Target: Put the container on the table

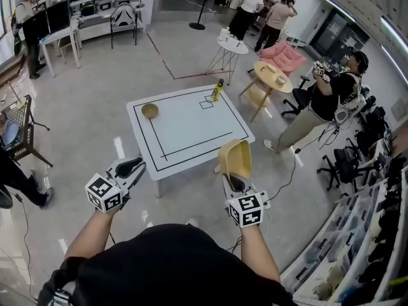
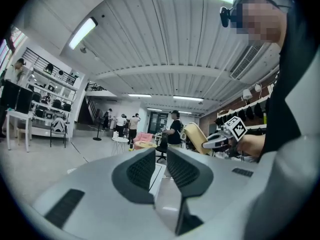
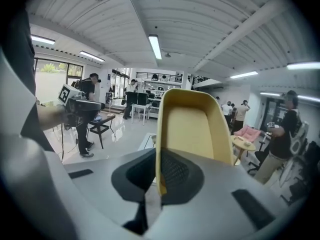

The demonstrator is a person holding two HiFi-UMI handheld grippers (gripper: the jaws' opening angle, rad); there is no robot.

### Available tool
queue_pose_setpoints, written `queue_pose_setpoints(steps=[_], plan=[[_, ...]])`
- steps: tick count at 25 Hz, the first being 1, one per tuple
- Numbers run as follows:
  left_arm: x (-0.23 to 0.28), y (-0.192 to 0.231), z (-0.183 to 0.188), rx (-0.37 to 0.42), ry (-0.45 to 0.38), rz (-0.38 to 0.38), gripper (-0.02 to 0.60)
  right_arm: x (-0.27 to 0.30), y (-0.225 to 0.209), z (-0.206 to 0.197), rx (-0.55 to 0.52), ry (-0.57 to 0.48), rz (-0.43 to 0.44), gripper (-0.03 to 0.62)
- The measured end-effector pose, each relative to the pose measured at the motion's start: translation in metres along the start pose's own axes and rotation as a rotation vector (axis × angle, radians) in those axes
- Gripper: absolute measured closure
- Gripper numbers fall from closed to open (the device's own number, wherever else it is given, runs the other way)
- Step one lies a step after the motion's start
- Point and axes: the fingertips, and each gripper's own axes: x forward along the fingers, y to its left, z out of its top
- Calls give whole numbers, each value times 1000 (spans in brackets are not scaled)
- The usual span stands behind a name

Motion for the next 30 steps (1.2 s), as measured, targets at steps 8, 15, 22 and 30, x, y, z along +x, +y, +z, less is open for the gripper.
queue_pose_setpoints(steps=[8,15,22,30], plan=[[25,0,3,6,15,-26,505,3,-19,-7,42,7,-16,586],[50,7,-1,6,29,-9,505,14,-48,-13,50,5,-19,586],[97,10,-8,2,44,-2,505,37,-90,-25,59,16,3,586],[149,18,-12,-5,72,24,504,66,-138,-29,52,22,36,586]])
